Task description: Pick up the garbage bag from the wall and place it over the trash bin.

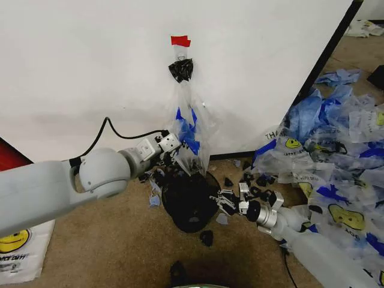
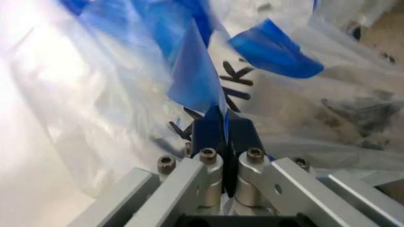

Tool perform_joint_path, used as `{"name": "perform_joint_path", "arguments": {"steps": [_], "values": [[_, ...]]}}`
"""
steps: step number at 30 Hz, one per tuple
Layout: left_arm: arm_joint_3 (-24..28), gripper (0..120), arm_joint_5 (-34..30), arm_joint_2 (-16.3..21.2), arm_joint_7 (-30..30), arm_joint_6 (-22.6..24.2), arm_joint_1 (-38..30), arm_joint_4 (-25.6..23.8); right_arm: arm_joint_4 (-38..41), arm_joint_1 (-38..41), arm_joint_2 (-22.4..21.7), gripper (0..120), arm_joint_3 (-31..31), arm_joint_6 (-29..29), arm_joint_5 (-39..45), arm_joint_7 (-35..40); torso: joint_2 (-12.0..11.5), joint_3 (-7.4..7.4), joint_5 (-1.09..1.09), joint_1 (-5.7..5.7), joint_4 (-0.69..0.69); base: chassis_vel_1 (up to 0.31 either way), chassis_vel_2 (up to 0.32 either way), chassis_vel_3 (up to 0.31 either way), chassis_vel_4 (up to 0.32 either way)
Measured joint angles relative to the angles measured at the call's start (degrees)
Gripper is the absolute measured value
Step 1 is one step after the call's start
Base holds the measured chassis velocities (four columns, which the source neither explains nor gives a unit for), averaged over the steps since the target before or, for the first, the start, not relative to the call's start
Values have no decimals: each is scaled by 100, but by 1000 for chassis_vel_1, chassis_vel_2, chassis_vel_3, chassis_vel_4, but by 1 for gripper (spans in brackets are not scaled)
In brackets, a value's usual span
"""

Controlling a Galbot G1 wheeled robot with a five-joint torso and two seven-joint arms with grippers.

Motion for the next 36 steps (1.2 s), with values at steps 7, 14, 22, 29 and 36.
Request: {"name": "perform_joint_path", "arguments": {"steps": [7,14,22,29,36], "values": [[-1245,0,-495,54,-650,-516,1284,-282,-10,-38,30,0,22,6,37,11,0,0,1,0,1,0,0,0,0],[-1838,0,-1008,0,-1060,-962,2016,-409,-16,-37,51,0,-8,13,34,51,0,0,1,0,0,0,0,0,0],[-2287,0,-1331,-125,-1401,-1527,2833,-526,12,-30,77,0,-59,16,99,137,0,0,0,0,0,0,0,0,0],[-2631,0,-1502,-245,-1552,-1755,3102,-499,64,-64,102,0,-50,27,156,186,0,0,1,0,0,0,0,0,0],[-3068,0,-1683,-542,-1928,-2059,3434,-457,98,-174,101,0,60,46,158,212,0,0,1,0,-1,0,0,0,0]]}}
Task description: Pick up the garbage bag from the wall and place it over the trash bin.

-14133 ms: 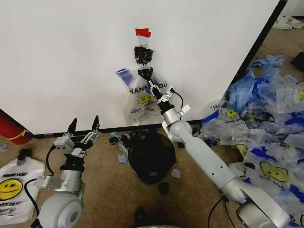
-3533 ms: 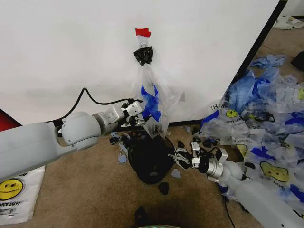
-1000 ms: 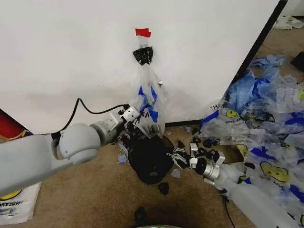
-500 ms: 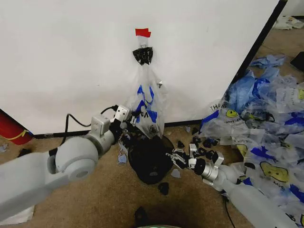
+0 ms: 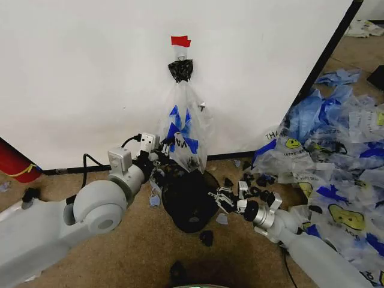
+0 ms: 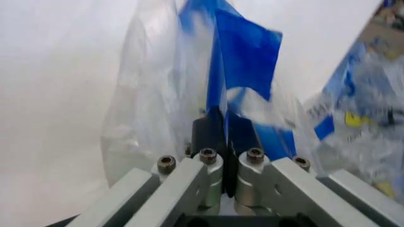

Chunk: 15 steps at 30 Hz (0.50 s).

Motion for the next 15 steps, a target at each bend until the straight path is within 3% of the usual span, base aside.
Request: {"name": "perform_joint_path", "arguments": {"steps": [15], "values": [[-609,0,-116,-321,-62,-134,427,-34,64,-152,-73,0,127,103,-55,265,0,0,1,0,2,0,0,0,0]]}}
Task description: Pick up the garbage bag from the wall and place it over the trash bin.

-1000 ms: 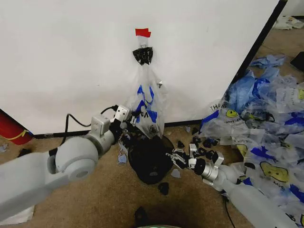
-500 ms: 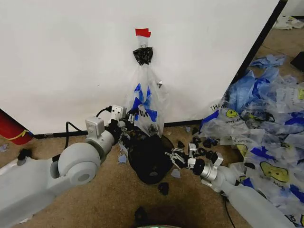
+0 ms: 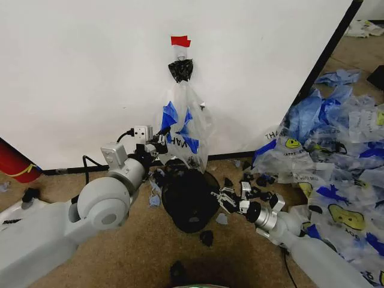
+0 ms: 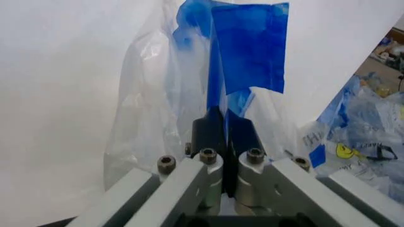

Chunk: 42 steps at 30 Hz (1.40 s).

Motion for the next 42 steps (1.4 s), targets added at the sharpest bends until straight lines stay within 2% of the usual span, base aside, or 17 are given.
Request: {"name": "perform_joint_path", "arguments": {"steps": [4,6,11,13,16,19,20,23,27,29,35,36,42], "values": [[-31,0,-10,-27,-2,27,-7,-14,60,-119,-214,15,294,-114,-263,-5,0,0,-1,0,-1,0,0,0,0],[-31,0,-10,-31,-1,28,-16,-9,68,-135,-256,16,336,-119,-289,-27,0,0,-1,0,-1,0,0,0,0],[4,0,-33,-100,11,30,-116,72,274,-435,-707,38,814,-106,-436,-114,0,0,0,0,-2,0,0,0,0],[14,0,-35,-111,11,32,-136,85,322,-497,-804,41,953,-25,-507,54,0,0,0,0,-3,0,0,0,0],[21,0,-38,-126,15,34,-170,112,618,-497,-1031,57,1282,93,-537,772,0,0,-1,0,-3,0,0,0,0],[16,0,-41,-131,17,34,-191,128,905,-186,-1201,66,1259,163,-382,1315,0,0,-2,0,-2,0,0,0,0],[16,0,-41,-131,17,34,-191,128,905,-186,-1201,66,1259,163,-382,1315,0,0,-2,0,-2,0,0,0,0],[12,0,-42,-83,19,35,-184,127,967,708,-1416,80,796,182,-365,1554,0,1,-1,0,0,0,0,0,0],[-108,0,-36,-17,30,21,-55,119,857,2096,-1539,97,-356,181,-210,1682,0,1,-4,0,1,0,0,0,0],[-129,0,-35,-12,34,19,-33,119,834,2253,-1539,98,-536,178,-200,1698,0,1,-3,1,0,0,0,0,0],[-260,0,34,14,78,-2,144,150,587,3637,-1258,100,-2029,94,-164,1868,0,1,-1,1,0,0,0,0,0],[-260,0,34,14,78,-2,144,150,587,3637,-1258,100,-2029,94,-164,1868,0,1,-1,1,0,0,0,0,0],[-300,0,151,-20,106,-10,299,150,224,4310,-802,100,-2914,22,-180,1944,0,1,-3,1,-1,0,0,0,0]]}}
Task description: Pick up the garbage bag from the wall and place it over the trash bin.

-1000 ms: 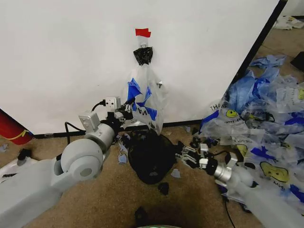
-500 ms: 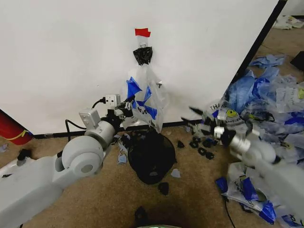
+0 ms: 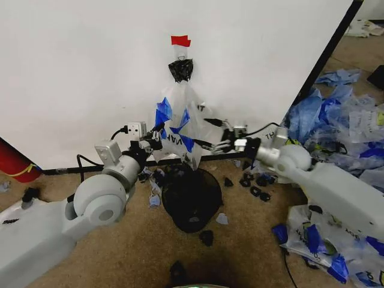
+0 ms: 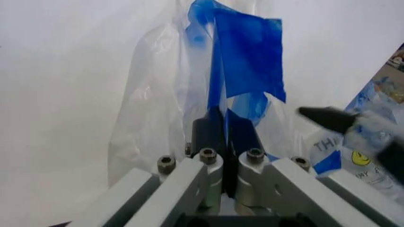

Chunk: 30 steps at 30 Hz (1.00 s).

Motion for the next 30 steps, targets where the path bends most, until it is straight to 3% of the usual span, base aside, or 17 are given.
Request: {"name": "perform_joint_path", "arguments": {"steps": [15,22,30], "values": [[-199,0,184,28,77,2,383,-105,-664,415,550,100,-676,-268,-195,84,0,-1,0,-1,0,0,0,0,0],[-173,0,303,31,131,1,505,-136,-770,475,712,96,-802,-397,-82,674,0,-1,1,-1,0,0,0,0,0],[-179,0,354,96,168,-17,603,-195,-684,467,749,74,-835,-452,-47,1323,0,-1,2,-1,0,0,0,0,0]]}}
